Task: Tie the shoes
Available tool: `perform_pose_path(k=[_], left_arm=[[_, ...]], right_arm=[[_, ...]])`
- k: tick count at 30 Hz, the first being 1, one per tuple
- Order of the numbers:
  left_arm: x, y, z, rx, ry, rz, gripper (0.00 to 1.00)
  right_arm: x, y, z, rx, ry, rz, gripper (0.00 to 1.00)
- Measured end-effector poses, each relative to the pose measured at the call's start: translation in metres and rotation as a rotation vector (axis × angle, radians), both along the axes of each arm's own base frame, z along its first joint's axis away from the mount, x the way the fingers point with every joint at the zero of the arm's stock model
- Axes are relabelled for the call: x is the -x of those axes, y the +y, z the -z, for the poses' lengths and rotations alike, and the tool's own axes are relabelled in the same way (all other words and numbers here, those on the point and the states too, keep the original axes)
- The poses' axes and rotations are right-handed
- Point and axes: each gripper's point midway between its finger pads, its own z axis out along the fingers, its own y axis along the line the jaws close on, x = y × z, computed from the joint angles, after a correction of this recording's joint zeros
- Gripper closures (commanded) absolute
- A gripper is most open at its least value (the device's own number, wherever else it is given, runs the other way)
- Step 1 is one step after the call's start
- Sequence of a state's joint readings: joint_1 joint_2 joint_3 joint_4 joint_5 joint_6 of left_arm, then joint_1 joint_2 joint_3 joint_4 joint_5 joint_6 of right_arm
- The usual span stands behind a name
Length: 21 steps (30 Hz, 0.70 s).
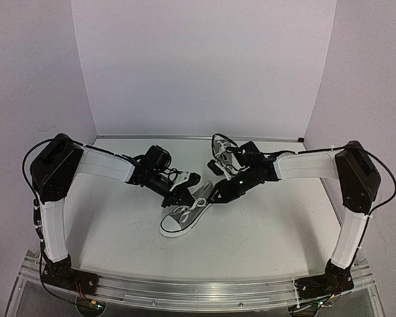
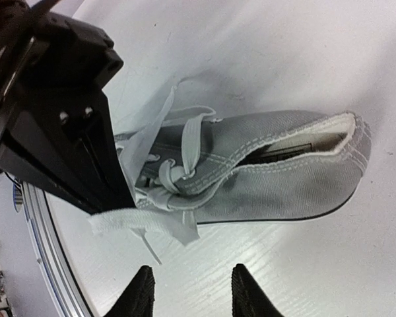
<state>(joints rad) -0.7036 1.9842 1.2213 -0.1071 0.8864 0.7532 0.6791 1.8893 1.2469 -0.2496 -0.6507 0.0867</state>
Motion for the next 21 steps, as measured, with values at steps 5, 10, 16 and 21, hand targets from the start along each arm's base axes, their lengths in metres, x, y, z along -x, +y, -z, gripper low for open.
perform_pose_path(k=[5,10,16,21], left_arm=[[0.000,0.000,0.000,0.002,-0.002,0.000,1.00],[0.000,0.000,0.000,0.003,-0.003,0.001,1.00],[0.000,0.000,-0.001,0.005,-0.001,0.004,1.00],[0.000,0.000,-0.001,0.005,-0.001,0.004,1.00]], right_arm=[[0.009,-0.004,-0.001,-0.015,0.021,-0.015,0.70],[0.016,0.001,-0.005,-0.054,0.050,-0.045,0.69],[0.013,0.011,0.001,-0.085,0.087,-0.061,0.68],[0.012,0.017,0.008,-0.094,0.107,-0.072,0.69]])
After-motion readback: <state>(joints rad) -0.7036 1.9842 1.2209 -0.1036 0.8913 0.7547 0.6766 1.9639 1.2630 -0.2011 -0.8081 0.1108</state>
